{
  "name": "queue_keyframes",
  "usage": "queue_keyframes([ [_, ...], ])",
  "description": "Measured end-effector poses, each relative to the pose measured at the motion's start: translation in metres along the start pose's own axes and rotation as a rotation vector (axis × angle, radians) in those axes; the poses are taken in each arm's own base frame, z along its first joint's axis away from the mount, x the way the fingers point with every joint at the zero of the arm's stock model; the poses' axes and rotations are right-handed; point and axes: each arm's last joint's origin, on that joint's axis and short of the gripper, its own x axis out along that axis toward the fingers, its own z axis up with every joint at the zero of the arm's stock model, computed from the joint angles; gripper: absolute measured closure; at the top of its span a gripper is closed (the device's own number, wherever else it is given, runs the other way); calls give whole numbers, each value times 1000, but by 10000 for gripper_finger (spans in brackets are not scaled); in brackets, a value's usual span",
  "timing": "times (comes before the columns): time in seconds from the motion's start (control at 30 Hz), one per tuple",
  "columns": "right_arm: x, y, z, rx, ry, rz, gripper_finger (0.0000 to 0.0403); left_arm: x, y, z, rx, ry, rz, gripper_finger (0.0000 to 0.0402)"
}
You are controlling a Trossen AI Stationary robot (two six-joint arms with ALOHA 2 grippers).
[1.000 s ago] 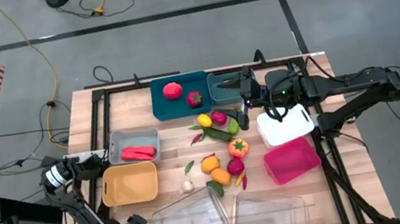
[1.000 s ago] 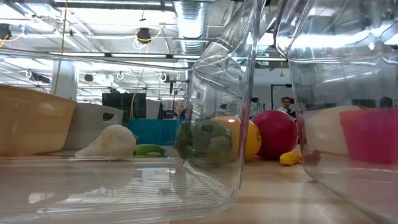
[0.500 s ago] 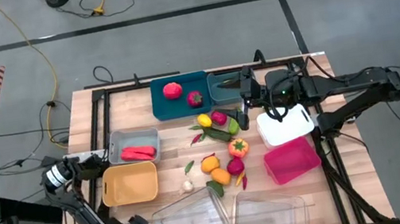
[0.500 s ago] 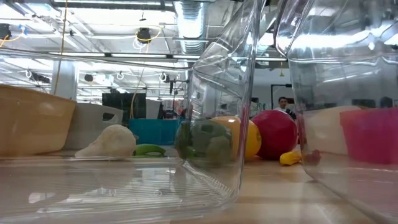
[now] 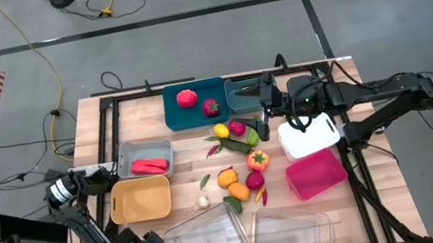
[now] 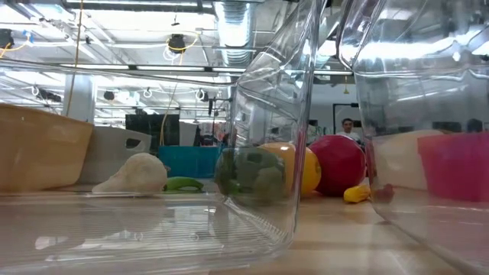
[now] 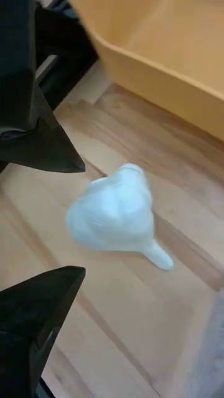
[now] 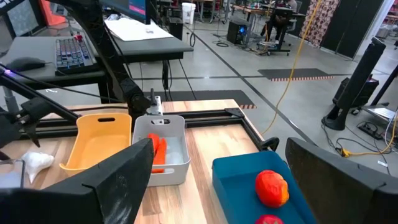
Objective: Sort produce into baskets
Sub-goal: Put the garlic into the yellow bin
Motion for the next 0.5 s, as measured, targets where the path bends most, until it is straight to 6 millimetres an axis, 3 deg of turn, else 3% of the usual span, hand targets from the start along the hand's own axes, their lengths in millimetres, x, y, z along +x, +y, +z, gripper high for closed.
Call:
queue_keyframes([
  [0.5,0,0,0,0,0,0,10,22,3,8,-23,-18,13,155],
])
